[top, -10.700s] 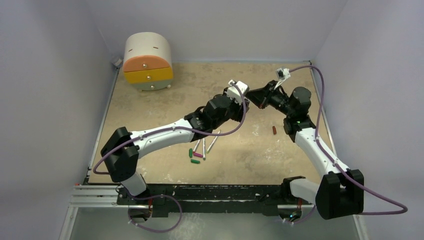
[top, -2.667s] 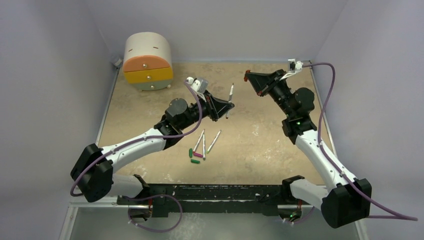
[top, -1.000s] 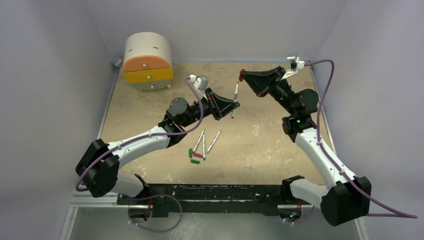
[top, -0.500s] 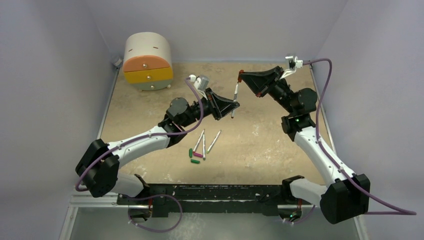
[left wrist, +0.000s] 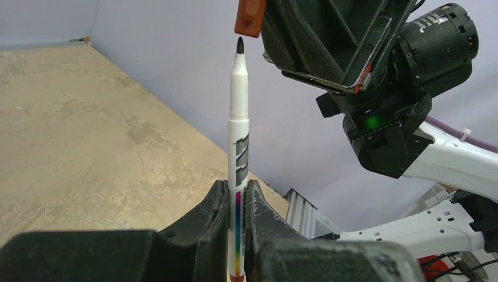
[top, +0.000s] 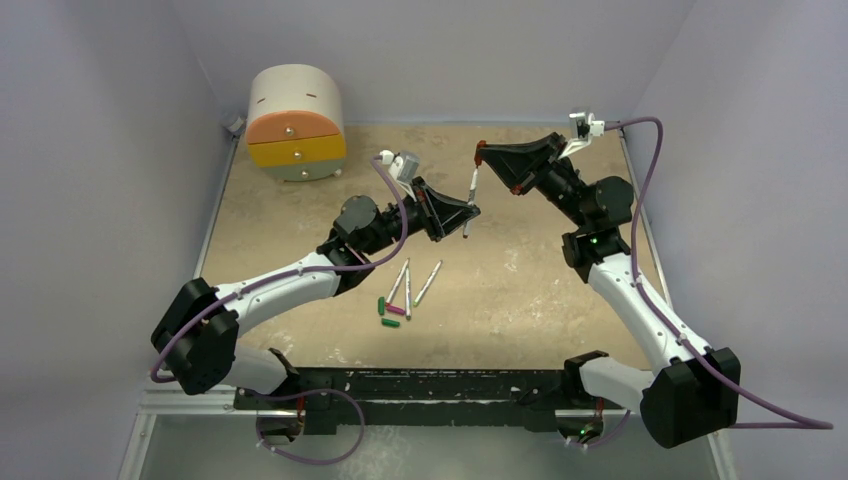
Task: Insert the pens into the pen caps
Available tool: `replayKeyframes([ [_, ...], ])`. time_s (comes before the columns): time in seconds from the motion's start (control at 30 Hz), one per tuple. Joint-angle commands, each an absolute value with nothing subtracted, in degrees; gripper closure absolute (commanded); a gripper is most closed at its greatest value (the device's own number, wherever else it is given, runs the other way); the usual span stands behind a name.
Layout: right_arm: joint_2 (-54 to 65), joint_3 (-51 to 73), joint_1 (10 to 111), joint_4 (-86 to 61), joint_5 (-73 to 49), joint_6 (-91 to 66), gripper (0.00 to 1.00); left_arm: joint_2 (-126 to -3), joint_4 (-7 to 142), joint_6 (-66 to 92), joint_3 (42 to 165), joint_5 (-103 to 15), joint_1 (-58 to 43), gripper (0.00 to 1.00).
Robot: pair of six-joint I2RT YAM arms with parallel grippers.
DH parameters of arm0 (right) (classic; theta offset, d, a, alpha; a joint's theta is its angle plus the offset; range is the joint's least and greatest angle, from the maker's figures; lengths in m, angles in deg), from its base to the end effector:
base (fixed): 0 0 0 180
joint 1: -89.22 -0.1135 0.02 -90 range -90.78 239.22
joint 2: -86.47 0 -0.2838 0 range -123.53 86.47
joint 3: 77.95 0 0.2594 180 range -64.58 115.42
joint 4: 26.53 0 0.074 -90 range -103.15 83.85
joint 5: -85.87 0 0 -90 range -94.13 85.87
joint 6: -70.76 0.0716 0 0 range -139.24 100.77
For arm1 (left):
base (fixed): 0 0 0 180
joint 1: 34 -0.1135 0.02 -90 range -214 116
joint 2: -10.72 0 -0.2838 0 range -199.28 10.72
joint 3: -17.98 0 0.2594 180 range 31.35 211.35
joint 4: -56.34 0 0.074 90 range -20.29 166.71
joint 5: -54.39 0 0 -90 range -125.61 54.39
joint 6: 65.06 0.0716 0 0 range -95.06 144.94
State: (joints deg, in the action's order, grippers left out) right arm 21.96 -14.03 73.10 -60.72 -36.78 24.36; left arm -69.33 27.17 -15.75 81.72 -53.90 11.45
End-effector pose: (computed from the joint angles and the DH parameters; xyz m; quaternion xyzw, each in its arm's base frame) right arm 0.2478 0.1118 0.4413 -0.1329 0.4994 0.5363 0.6674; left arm 0.2354 -0.2711 0.3518 0.1497 0.6099 -0.5995 0.4962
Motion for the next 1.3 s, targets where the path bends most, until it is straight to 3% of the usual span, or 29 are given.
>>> replayKeyframes([
  [0.0, 21.9, -12.0, 72.8, -64.0, -38.1, 24.9, 1.00, -67.4, 25.2, -13.9, 83.3, -53.4, 11.6, 1.00],
  [0.47, 22.7, -13.7, 72.7, -58.4, -39.2, 23.8, 1.00, -68.0, 27.1, -11.0, 85.9, -54.4, 11.6, 1.00],
  [1.03, 24.6, -15.4, 72.5, -57.0, -40.4, 29.3, 1.00, -66.7, 21.4, 1.0, 84.8, -44.8, 11.8, 1.00],
  [1.2, 25.6, -15.2, 72.4, -55.0, -40.4, 26.6, 1.00, -66.8, 23.9, 1.5, 86.6, -47.8, 12.0, 1.00],
  [1.27, 26.1, -14.5, 72.4, -53.7, -39.8, 25.2, 0.95, -66.8, 25.6, 2.3, 86.9, -49.1, 12.0, 1.00],
])
